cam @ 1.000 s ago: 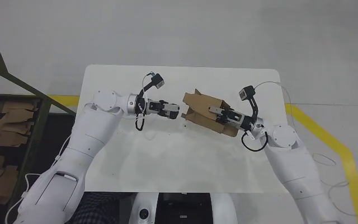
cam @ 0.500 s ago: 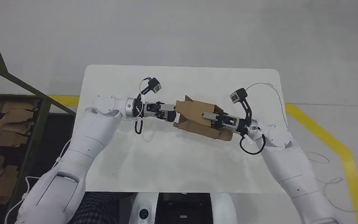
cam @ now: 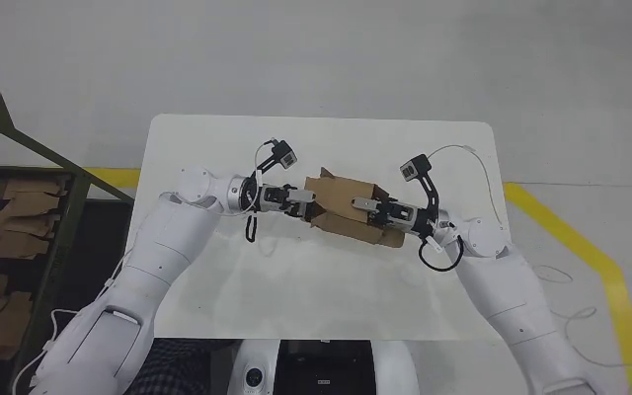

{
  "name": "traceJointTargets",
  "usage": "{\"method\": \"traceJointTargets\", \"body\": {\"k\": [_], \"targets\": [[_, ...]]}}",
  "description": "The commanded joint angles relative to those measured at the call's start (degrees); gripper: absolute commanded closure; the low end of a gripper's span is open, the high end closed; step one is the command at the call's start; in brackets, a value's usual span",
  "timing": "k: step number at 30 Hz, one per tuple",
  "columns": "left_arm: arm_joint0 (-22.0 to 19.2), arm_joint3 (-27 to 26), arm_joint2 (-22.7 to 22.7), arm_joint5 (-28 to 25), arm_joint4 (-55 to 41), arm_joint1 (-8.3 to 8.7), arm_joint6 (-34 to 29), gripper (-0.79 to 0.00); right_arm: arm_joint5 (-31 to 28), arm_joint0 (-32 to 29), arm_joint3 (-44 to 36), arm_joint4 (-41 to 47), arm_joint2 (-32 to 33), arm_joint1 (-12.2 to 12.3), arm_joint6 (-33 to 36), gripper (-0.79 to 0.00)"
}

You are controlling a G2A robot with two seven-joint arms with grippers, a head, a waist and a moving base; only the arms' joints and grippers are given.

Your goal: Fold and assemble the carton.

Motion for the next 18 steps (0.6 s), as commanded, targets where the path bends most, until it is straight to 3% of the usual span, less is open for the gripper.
{"method": "traceJointTargets", "body": {"k": [1,18], "targets": [[0.2,-0.6,-0.2,0.1,0.0,0.11,-0.1,-0.785,-0.1,0.0,0.0,0.0,-0.2,-0.1,0.1,0.0],[-0.1,-1.5,0.0,0.3,-0.6,0.23,-0.3,-0.785,-0.6,0.3,0.7,2.2,-1.1,-0.4,2.7,0.0]]}}
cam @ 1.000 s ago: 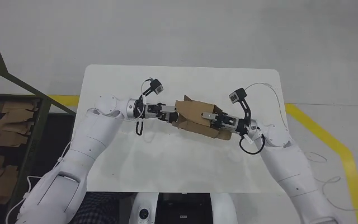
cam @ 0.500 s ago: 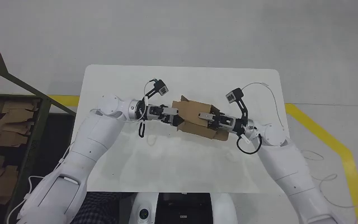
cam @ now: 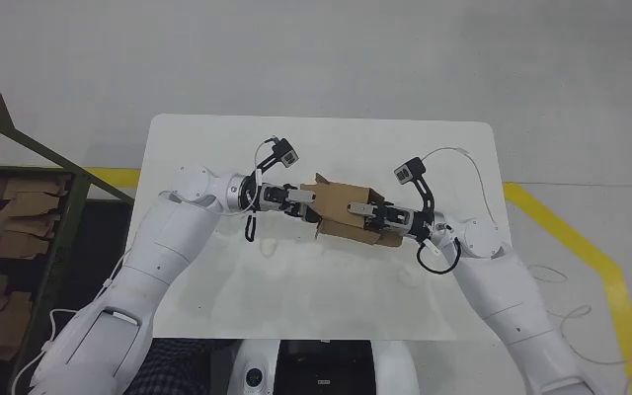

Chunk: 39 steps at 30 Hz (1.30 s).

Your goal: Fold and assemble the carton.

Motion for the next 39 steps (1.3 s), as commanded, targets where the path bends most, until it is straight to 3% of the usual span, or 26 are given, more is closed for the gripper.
{"method": "traceJointTargets", "body": {"k": [1,26,39], "targets": [[-0.1,0.1,0.0,0.0,-0.1,-0.02,0.0,-0.785,-0.1,0.0,0.1,0.2,-0.1,0.0,0.4,0.0],[-1.7,0.6,1.1,0.0,-0.7,-0.4,0.0,-0.785,-0.1,0.4,1.0,1.8,-1.4,-0.7,1.0,0.0],[0.3,-0.8,-1.5,-0.4,-1.0,0.57,0.4,-0.785,-0.7,0.2,2.6,4.7,1.0,-0.6,-0.5,0.0]]}}
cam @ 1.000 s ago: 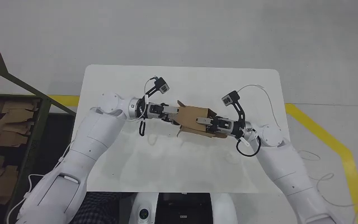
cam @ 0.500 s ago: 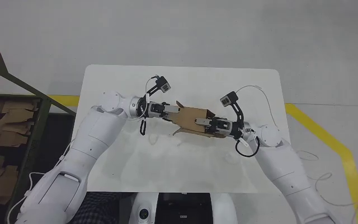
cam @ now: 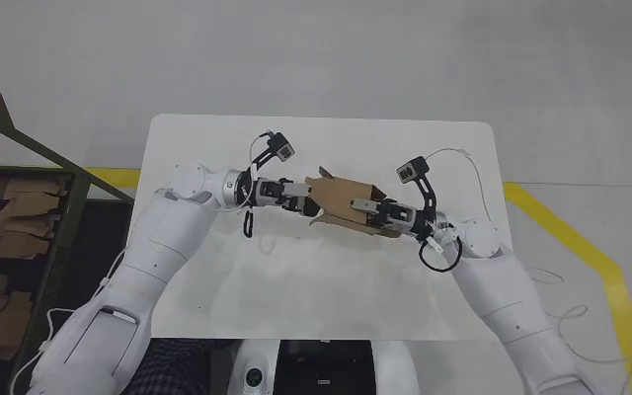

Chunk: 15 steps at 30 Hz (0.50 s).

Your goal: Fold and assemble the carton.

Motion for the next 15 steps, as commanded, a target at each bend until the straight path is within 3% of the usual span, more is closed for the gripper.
{"method": "traceJointTargets", "body": {"k": [1,9,15], "targets": [[0.6,-0.7,-0.4,0.0,0.0,0.18,0.0,-0.785,0.2,-0.1,0.4,1.3,0.7,0.0,-1.2,0.0],[1.9,-2.3,-0.6,0.1,-0.1,0.42,-0.1,-0.785,1.7,0.0,1.8,3.5,1.9,-0.4,-6.7,0.0],[1.5,-3.3,-0.3,0.3,-0.5,0.33,-0.3,-0.785,1.8,0.3,1.6,-0.4,0.9,-0.9,-11.9,0.0]]}}
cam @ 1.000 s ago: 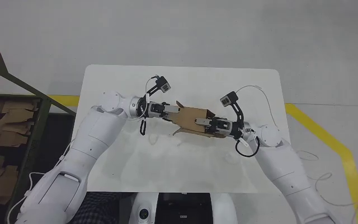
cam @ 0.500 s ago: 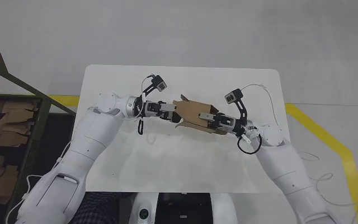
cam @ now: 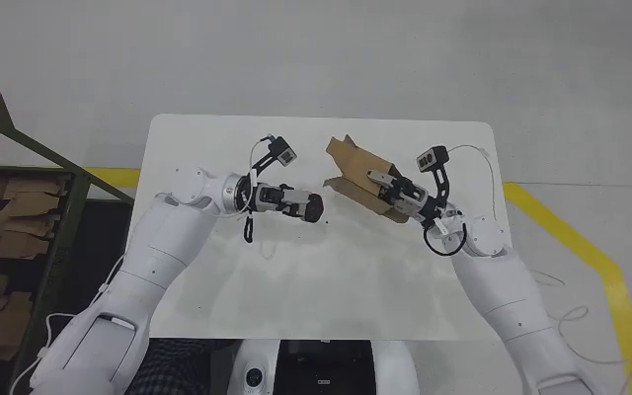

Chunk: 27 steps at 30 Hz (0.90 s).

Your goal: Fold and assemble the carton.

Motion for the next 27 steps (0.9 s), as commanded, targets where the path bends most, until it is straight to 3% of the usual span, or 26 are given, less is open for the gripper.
{"method": "traceJointTargets", "body": {"k": [1,6,27], "targets": [[-0.3,0.0,0.1,0.0,-0.1,-0.05,0.0,-0.785,-0.2,0.0,-0.4,-1.9,-0.6,-0.1,-1.2,0.0],[-1.2,1.1,0.1,-0.4,-0.4,-0.2,0.4,-0.785,-0.5,-0.6,-2.2,-6.4,-2.0,-0.4,-3.1,0.0],[-1.6,1.6,-0.5,-0.1,-1.0,-0.06,0.1,-0.785,-0.3,-2.1,-4.8,-4.8,-2.2,-0.3,6.2,0.0]]}}
